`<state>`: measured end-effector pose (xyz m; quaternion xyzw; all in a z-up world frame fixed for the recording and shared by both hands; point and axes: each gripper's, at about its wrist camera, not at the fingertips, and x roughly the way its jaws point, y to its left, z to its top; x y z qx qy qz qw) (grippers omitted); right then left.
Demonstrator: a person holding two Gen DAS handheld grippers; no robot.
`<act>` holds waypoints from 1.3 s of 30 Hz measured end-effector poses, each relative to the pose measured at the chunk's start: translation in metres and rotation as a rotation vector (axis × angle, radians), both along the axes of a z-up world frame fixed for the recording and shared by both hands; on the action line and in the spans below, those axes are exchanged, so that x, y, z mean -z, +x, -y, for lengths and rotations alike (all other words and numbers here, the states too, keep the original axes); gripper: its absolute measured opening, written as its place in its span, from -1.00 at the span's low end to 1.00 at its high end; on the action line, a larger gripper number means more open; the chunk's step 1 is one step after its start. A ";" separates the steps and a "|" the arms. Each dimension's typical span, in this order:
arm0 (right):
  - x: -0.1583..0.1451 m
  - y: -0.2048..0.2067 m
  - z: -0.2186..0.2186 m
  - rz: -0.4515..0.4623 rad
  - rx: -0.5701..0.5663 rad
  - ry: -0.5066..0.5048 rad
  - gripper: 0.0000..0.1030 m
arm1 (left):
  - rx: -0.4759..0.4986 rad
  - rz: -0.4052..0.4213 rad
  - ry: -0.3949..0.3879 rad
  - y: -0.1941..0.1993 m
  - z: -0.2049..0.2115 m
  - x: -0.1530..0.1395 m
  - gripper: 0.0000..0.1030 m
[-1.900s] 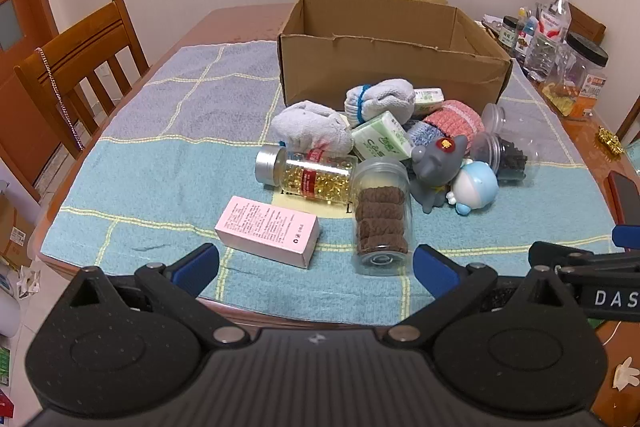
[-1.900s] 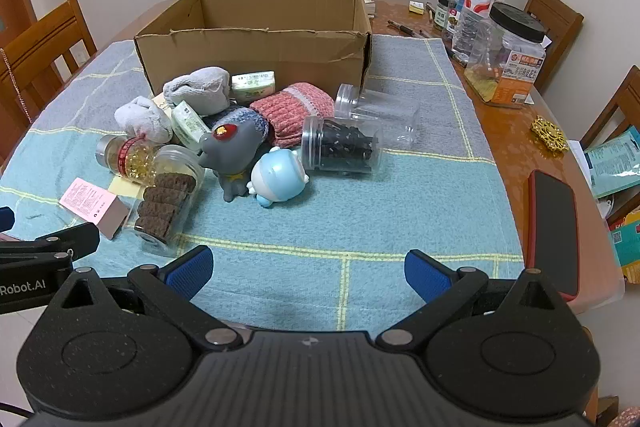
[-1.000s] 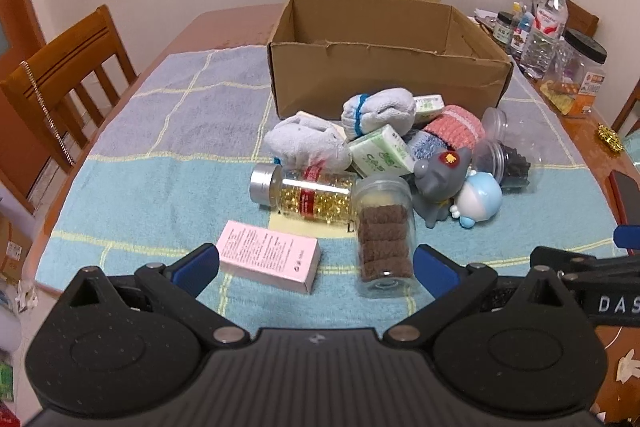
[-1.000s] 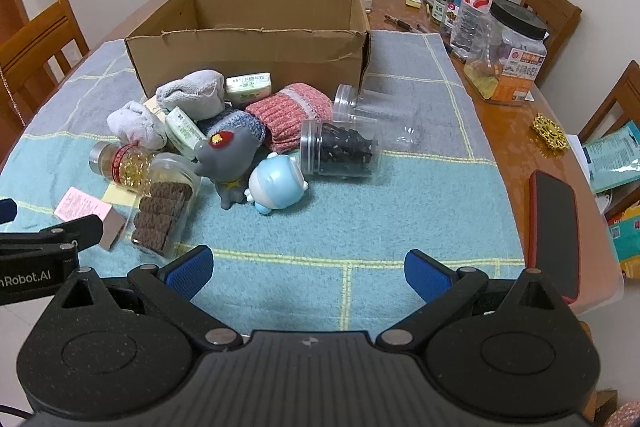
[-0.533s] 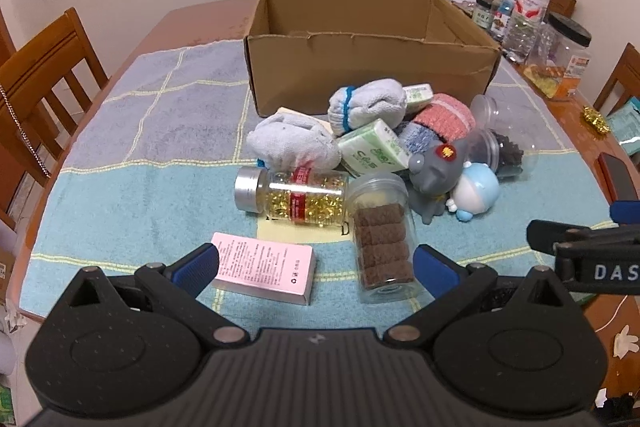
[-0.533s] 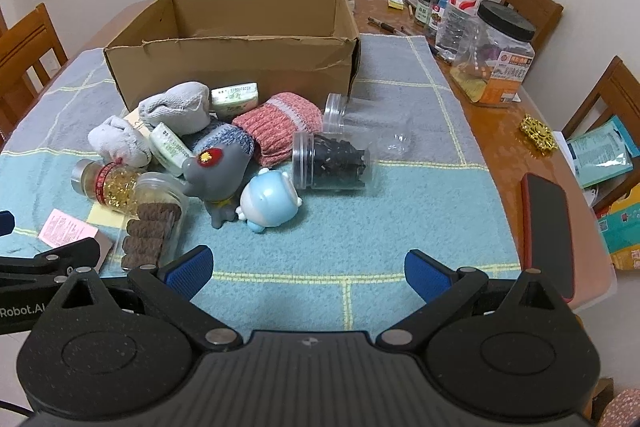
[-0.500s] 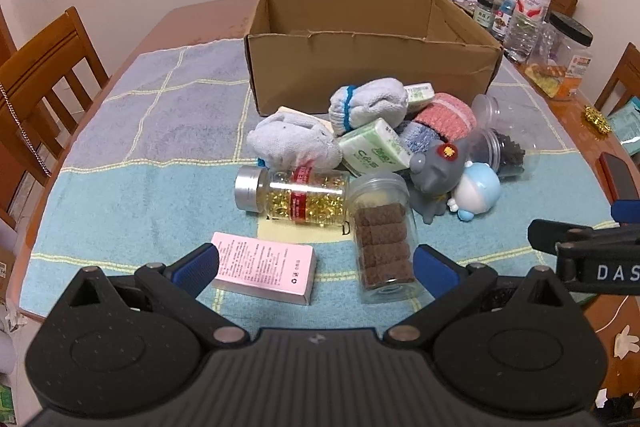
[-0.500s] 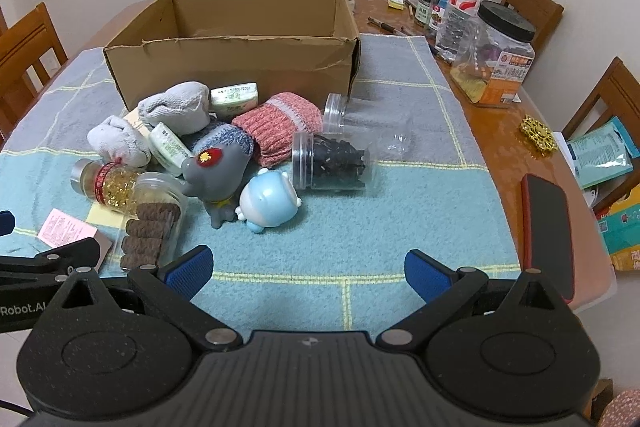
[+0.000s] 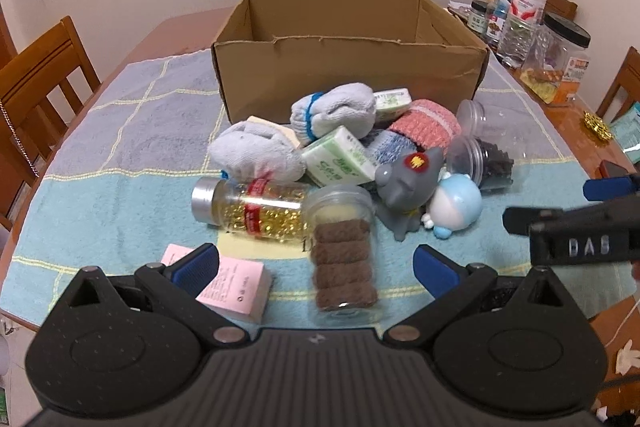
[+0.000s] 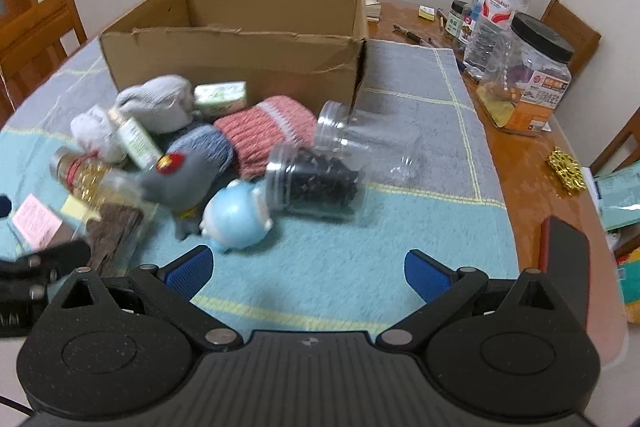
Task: Organize objects
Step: 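Move the right gripper toward the clear jar of black items, then grasp the clear jar of black items with the right gripper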
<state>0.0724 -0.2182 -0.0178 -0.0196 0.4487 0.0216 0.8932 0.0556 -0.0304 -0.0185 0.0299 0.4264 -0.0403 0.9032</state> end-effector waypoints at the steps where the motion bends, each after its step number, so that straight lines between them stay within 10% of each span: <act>1: 0.000 0.004 0.004 -0.001 0.001 0.010 1.00 | -0.008 0.001 -0.004 0.001 0.002 -0.001 0.99; 18: 0.032 0.082 0.016 -0.021 -0.014 0.087 1.00 | -0.236 0.062 0.027 0.013 -0.014 -0.007 0.99; 39: 0.045 0.077 0.060 -0.044 -0.090 -0.028 1.00 | -0.224 0.030 -0.018 0.020 0.033 0.004 0.99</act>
